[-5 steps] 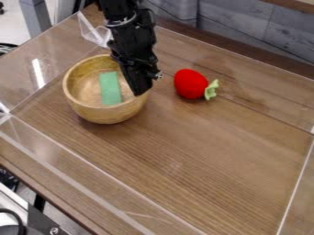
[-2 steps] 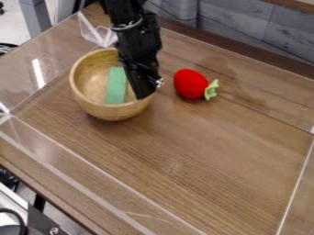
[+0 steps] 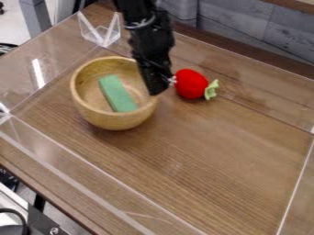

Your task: Remove the green stick from the brown bowl and put it on the table

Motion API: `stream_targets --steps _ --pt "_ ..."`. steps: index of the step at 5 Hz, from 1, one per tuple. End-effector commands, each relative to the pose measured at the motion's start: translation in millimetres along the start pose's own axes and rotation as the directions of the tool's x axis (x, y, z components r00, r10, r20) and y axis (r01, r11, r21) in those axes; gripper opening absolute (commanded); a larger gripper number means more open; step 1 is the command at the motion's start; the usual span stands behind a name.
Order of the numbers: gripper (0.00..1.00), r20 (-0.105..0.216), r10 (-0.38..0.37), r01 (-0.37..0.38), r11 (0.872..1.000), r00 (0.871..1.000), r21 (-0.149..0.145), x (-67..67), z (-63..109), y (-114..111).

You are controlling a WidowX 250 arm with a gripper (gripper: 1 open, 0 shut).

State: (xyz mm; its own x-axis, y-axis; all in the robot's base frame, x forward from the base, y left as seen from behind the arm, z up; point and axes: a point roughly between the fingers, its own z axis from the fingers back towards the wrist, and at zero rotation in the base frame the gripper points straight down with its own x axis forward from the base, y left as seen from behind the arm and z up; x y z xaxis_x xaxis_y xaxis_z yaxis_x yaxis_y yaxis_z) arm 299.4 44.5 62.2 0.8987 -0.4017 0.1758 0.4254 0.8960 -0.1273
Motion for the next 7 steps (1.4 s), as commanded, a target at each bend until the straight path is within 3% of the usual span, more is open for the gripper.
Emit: stream_targets --steps 1,2,3,4,7 --pt "0.0 0.018 -0.063 0.063 0.998 0.998 0.009 11.1 -5.1 -21" --pt "0.0 0.004 -0.108 0.108 0.994 0.994 -0.007 14.9 -21.6 -46" --pt "0.0 -0.02 -0.145 0.144 0.989 0.989 -0.037 11.2 -36.4 -59" --pt "0.0 -0.025 -0.151 0.15 0.988 0.988 -0.045 7.6 -39.3 -63" --pt "0.0 -0.034 -0.227 0.224 0.972 0.973 -0.07 5.9 -16.6 -72"
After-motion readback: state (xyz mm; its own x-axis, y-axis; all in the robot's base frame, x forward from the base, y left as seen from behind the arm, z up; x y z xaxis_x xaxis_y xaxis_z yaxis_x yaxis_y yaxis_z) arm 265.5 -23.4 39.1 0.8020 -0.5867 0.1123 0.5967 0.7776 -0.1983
